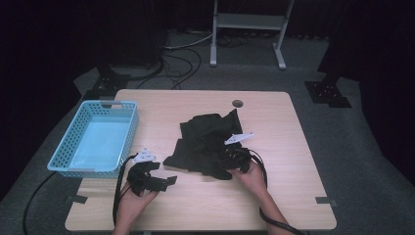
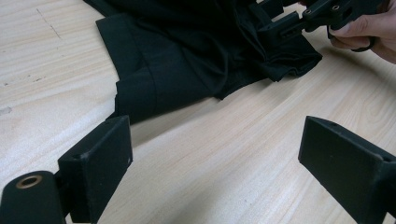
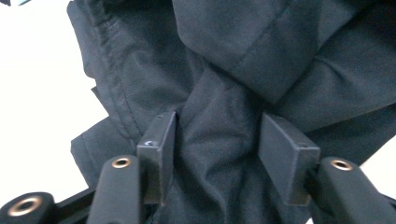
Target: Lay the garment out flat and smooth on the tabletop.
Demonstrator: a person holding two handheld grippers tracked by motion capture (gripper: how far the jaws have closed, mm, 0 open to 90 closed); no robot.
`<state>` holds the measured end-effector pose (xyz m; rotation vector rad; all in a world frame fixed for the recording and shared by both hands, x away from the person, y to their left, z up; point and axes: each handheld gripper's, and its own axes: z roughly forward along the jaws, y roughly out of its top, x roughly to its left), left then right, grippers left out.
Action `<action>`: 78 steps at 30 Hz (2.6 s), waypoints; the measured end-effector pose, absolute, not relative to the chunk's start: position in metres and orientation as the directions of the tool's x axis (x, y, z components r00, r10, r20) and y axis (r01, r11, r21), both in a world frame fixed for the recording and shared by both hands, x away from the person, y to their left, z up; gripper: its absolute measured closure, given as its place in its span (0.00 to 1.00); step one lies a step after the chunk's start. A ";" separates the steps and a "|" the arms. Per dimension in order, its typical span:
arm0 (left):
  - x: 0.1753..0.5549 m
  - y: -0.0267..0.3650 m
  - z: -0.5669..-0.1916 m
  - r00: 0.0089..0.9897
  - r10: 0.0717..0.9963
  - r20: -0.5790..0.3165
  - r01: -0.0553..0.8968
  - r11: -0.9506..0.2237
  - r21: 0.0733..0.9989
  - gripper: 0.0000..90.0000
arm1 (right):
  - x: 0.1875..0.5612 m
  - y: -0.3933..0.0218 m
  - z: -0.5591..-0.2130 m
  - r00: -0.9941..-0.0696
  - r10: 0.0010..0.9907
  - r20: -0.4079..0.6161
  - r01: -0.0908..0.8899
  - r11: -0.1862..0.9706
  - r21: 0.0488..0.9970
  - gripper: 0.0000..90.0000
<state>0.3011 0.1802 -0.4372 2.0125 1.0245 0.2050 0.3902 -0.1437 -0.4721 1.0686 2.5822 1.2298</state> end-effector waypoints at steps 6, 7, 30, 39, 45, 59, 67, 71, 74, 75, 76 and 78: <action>0.303 0.174 -0.436 0.658 0.724 -0.206 0.584 -0.319 0.746 0.10 | 0.387 -0.145 -0.475 -0.763 0.616 0.195 0.542 0.447 0.712 0.61; 0.303 0.174 -0.436 0.658 0.724 -0.206 0.584 -0.319 0.746 0.10 | 0.387 -0.145 -0.475 -0.763 0.616 0.195 0.542 0.447 0.712 0.61; 0.303 0.169 -0.443 0.657 0.726 -0.205 0.601 -0.339 0.724 0.10 | 0.340 -0.138 -0.477 -0.795 0.575 0.193 0.514 0.472 0.716 0.72; 0.304 0.168 -0.448 0.655 0.728 -0.202 0.608 -0.350 0.713 0.10 | 0.317 -0.133 -0.478 -0.801 0.569 0.185 0.505 0.477 0.719 0.73; 0.305 0.167 -0.451 0.655 0.729 -0.202 0.614 -0.356 0.705 0.11 | 0.304 -0.130 -0.478 -0.811 0.559 0.176 0.492 0.485 0.723 0.73; 0.306 0.164 -0.457 0.654 0.731 -0.195 0.622 -0.374 0.688 0.11 | 0.282 -0.127 -0.479 -0.838 0.519 0.170 0.463 0.510 0.725 0.74; 0.307 0.162 -0.462 0.651 0.733 -0.194 0.633 -0.385 0.671 0.11 | 0.280 -0.127 -0.477 -0.837 0.521 0.167 0.464 0.515 0.720 0.66; 0.307 0.161 -0.464 0.651 0.734 -0.193 0.636 -0.389 0.666 0.11 | 0.278 -0.131 -0.469 -0.838 0.521 0.162 0.451 0.494 0.744 0.58; 0.308 0.162 -0.465 0.650 0.735 -0.191 0.638 -0.391 0.664 0.11 | 0.277 -0.134 -0.460 -0.836 0.527 0.154 0.440 0.474 0.763 0.50; 0.307 0.162 -0.465 0.650 0.736 -0.191 0.638 -0.391 0.664 0.11 | 0.277 -0.135 -0.457 -0.836 0.527 0.154 0.435 0.466 0.770 0.48; 0.307 0.161 -0.466 0.649 0.736 -0.193 0.639 -0.390 0.663 0.11 | 0.277 -0.135 -0.454 -0.835 0.529 0.151 0.432 0.462 0.775 0.44; 0.307 0.161 -0.466 0.650 0.735 -0.192 0.639 -0.393 0.661 0.11 | 0.279 -0.134 -0.448 -0.834 0.531 0.147 0.425 0.450 0.785 0.41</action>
